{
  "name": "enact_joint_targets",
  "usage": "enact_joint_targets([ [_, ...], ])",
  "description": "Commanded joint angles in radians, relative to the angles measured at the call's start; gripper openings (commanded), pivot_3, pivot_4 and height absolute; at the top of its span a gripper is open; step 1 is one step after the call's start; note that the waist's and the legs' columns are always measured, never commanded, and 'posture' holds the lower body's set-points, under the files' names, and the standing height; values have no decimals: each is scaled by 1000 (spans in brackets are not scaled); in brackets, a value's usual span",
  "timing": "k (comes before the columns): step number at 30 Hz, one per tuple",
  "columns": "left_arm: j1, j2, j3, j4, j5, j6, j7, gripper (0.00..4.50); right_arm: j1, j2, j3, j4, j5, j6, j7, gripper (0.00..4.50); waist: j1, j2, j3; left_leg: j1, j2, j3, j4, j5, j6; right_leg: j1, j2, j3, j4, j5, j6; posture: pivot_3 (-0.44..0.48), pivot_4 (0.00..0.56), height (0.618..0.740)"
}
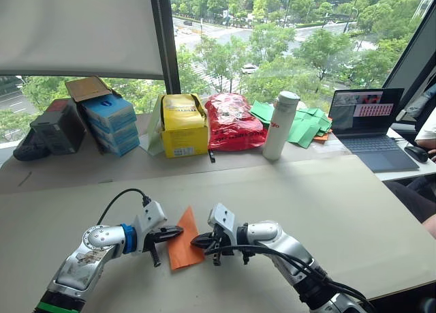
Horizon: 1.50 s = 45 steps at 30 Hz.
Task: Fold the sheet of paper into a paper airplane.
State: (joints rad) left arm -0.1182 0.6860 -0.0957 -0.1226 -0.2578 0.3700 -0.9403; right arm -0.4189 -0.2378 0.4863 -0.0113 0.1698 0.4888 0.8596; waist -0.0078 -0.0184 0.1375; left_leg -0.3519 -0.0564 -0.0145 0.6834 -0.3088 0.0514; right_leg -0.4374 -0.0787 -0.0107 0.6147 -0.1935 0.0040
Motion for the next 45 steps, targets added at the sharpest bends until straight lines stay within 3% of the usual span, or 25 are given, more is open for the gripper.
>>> enact_joint_targets([
  [1, 18, -8, -51, 44, 42, 15, 6, 44, -16, 11, -51, -44, 19, -40, -7, 0, 0, 0, 0, 0, 0, 0, 0, 0, 0, 0, 0, 0, 0, 0, 0, 0, 150, 740],
  [9, 1, -13, -56, 40, 42, 23, 11, 44, -22, -1, -42, -54, 7, -57, 13, 0, -8, 2, 1, -1, -3, -8, 0, 0, 2, 5, -4, -6, 0, 0, 0, 0, 150, 739],
  [11, -2, -11, -58, 40, 41, 23, 12, 44, -26, -2, -44, -58, 9, -55, 14, 0, -15, 3, 1, -1, -20, -41, -1, 5, 5, 18, -17, -31, -1, -5, 4, 0, 150, 738],
  [12, -4, -10, -59, 40, 40, 24, 12, 44, -28, -3, -46, -59, 11, -53, 15, 0, -19, 5, 2, -1, -31, -56, -1, 8, 6, 19, -16, -39, 0, -7, 7, 0, 150, 738],
  [14, -6, -8, -60, 39, 41, 24, 12, 44, -52, -3, -59, -45, 7, -49, 8, 0, -20, 7, 4, 1, -64, -105, -1, 17, 5, 20, -24, -51, 5, -13, 16, 0, 150, 738],
  [15, -5, -7, -61, 39, 42, 23, 12, 44, -62, -4, -64, -37, 6, -51, 7, 0, -17, 8, 4, 2, -65, -101, -2, 21, -2, 14, -21, -34, 5, -13, 16, 0, 150, 738],
  [22, 4, -1, -68, 41, 53, 16, 10, 44, -130, -5, -54, 68, -24, -109, 29, 0, -6, 8, 4, 1, -66, -96, -4, 21, -3, 9, -14, -4, 10, -13, 16, 0, 150, 738],
  [32, 6, 1, -80, 33, 68, 6, 7, 44, -177, 8, -3, 281, -122, -245, 81, 0, -6, 8, 4, 1, -66, -91, -5, 21, -3, 4, -14, 2, 13, -13, 16, 0, 150, 738],
  [45, 24, 11, -82, 9, 77, 3, 5, 44, -290, 70, -33, 529, -161, -345, 85, 0, -7, 9, 3, 4, -66, -90, -5, 21, -3, 2, -13, 5, 15, -13, 16, 0, 150, 738],
])
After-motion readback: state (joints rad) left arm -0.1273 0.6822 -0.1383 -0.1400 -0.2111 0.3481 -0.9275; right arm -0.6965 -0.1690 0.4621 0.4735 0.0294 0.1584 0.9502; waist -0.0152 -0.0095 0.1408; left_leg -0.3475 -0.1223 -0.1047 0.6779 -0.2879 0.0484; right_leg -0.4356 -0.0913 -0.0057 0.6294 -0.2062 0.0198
